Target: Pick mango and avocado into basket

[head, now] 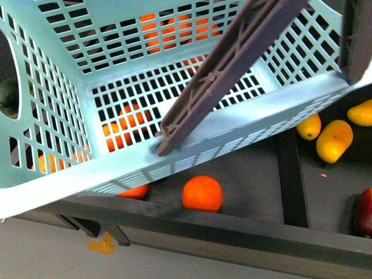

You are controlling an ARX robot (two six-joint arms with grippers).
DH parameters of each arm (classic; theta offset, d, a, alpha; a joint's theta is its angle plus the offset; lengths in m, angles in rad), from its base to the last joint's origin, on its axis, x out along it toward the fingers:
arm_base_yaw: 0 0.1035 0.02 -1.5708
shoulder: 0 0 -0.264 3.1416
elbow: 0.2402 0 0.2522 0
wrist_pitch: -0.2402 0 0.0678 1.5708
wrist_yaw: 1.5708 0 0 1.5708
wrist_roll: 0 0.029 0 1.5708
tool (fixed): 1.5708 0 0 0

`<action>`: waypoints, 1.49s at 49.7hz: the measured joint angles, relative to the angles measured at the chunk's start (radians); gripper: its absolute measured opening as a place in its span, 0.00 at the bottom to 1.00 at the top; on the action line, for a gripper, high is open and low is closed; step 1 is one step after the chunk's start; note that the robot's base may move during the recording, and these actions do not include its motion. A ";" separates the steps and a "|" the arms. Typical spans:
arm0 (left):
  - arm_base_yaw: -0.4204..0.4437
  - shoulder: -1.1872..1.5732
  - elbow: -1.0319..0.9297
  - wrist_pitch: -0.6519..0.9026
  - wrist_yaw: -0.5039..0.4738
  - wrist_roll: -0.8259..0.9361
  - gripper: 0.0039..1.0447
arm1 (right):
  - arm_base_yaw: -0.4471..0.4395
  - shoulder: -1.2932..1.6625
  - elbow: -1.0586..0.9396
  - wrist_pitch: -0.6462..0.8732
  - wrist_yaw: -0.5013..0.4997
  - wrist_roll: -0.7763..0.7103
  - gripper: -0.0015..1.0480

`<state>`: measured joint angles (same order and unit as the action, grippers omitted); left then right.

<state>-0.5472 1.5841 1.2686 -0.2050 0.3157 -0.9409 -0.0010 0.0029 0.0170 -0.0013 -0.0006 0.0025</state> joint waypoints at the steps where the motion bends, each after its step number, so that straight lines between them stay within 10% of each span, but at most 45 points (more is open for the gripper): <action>1: -0.005 0.000 0.002 -0.003 0.002 0.004 0.27 | 0.000 0.000 0.000 0.000 0.000 0.000 0.92; 30: -0.010 0.000 0.007 -0.005 -0.011 0.035 0.27 | 0.000 0.000 0.000 0.000 0.000 0.000 0.92; 38: -0.010 0.000 0.010 -0.005 -0.009 0.037 0.27 | -0.018 0.376 0.175 -0.372 0.281 0.318 0.92; 59: -0.010 0.002 0.010 -0.005 -0.011 0.039 0.27 | -0.216 1.256 0.324 0.297 0.129 0.326 0.92; 74: -0.010 0.002 0.010 -0.005 -0.013 0.039 0.27 | -0.188 1.611 0.444 0.423 0.141 0.323 0.92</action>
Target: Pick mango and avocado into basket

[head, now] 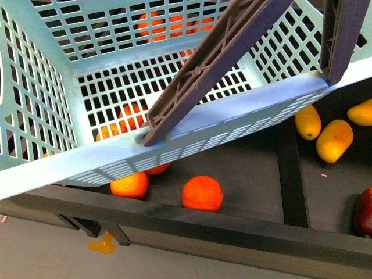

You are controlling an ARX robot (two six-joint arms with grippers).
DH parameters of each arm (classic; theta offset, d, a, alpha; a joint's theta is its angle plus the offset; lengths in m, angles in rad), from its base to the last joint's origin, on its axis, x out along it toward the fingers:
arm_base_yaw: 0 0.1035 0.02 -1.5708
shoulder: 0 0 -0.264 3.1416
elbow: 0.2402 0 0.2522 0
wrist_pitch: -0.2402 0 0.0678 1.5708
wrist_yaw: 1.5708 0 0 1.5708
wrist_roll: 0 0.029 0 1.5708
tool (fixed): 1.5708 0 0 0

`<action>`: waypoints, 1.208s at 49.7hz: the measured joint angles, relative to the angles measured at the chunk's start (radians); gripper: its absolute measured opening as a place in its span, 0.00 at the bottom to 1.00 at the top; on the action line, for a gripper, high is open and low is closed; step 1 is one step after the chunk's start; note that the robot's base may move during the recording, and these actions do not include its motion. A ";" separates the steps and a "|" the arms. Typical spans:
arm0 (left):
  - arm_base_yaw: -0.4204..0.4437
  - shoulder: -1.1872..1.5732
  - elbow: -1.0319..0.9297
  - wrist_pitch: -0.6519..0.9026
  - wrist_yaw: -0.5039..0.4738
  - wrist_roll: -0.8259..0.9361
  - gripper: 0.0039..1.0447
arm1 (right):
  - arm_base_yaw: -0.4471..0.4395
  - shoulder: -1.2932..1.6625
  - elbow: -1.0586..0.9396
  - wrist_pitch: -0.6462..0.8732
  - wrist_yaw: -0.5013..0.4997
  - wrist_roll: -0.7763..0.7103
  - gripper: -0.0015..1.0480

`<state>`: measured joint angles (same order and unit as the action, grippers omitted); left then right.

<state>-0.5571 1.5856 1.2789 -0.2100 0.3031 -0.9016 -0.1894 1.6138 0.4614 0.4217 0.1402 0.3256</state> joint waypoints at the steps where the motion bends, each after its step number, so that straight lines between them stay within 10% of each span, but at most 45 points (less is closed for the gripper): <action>1: 0.000 0.000 0.000 0.000 0.000 0.000 0.27 | 0.004 0.012 0.009 0.000 0.000 0.001 0.92; 60: 0.000 0.000 0.000 0.000 0.001 -0.001 0.27 | 0.133 0.756 0.686 -0.212 -0.014 0.049 0.92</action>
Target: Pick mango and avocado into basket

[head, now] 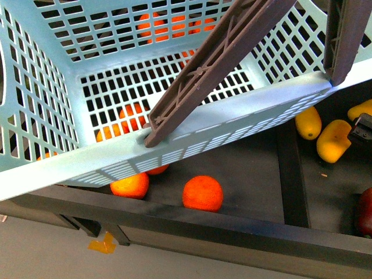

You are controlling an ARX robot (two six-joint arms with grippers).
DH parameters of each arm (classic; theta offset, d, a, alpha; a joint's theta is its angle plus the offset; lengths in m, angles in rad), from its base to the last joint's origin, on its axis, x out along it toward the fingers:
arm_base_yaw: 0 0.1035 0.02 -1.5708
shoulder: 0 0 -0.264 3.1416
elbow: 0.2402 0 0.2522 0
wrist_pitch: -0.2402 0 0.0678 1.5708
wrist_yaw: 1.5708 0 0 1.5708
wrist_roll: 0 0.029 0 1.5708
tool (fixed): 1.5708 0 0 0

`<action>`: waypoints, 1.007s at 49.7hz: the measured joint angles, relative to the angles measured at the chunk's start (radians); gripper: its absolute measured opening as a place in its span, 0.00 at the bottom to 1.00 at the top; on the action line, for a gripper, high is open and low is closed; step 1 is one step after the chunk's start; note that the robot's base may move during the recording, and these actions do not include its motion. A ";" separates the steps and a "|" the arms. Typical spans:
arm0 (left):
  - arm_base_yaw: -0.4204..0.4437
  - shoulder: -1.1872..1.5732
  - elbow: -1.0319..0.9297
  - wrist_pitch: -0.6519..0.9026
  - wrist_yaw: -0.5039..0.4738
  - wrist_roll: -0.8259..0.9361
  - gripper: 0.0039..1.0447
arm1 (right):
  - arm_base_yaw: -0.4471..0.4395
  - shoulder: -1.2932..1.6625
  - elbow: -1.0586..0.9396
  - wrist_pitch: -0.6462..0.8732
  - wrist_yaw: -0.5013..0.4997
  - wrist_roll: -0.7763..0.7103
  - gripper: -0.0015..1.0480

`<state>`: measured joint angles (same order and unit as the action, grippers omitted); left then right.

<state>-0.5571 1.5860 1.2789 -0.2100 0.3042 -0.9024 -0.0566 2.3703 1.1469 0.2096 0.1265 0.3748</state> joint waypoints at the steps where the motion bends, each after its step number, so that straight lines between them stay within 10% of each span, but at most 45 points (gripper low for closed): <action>1: 0.000 0.000 0.000 0.000 0.000 0.000 0.27 | 0.001 0.011 0.016 -0.005 -0.004 0.002 0.92; 50: 0.000 0.000 0.000 0.000 0.000 0.000 0.27 | 0.069 0.282 0.402 -0.162 -0.036 0.025 0.92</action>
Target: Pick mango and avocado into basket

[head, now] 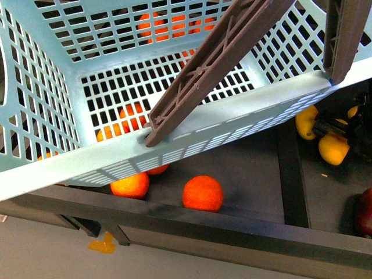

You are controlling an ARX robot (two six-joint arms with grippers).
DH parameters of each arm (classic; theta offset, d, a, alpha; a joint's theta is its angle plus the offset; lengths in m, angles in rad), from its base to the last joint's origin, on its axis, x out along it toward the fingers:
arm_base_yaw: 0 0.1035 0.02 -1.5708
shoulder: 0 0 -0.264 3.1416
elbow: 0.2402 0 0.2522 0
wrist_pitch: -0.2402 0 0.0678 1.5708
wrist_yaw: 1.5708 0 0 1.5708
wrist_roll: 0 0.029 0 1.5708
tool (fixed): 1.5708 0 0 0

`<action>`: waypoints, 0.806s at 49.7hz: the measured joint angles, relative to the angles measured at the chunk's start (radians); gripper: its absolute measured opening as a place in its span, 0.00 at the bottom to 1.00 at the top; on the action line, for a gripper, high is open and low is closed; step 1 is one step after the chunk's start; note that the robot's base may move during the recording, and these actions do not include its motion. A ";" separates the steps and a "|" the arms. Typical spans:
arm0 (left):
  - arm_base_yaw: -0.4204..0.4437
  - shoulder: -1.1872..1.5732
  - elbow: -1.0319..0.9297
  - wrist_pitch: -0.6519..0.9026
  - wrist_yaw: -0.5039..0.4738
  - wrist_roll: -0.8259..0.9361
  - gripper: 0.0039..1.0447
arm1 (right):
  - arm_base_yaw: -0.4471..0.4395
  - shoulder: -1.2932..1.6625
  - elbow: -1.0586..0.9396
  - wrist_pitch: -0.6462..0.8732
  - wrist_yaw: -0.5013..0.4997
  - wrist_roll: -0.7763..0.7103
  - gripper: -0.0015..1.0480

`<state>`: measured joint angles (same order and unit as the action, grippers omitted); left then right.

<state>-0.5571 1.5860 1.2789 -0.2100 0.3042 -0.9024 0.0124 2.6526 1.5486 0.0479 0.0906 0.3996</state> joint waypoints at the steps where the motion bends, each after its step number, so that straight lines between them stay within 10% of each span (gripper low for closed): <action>1: 0.000 0.000 0.000 0.000 0.000 0.000 0.27 | 0.000 0.005 0.005 -0.002 0.000 0.001 0.92; 11: 0.000 0.000 0.000 0.000 0.000 0.000 0.27 | -0.002 0.027 0.030 -0.010 0.011 0.008 0.91; 24: 0.000 0.000 0.000 0.000 0.000 0.000 0.27 | -0.013 0.019 -0.002 0.034 0.000 0.008 0.60; 40: 0.000 0.000 0.000 0.000 0.000 0.000 0.27 | -0.064 -0.223 -0.304 0.227 -0.055 -0.043 0.58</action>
<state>-0.5571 1.5856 1.2789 -0.2100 0.3038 -0.9020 -0.0513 2.4298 1.2449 0.2752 0.0353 0.3565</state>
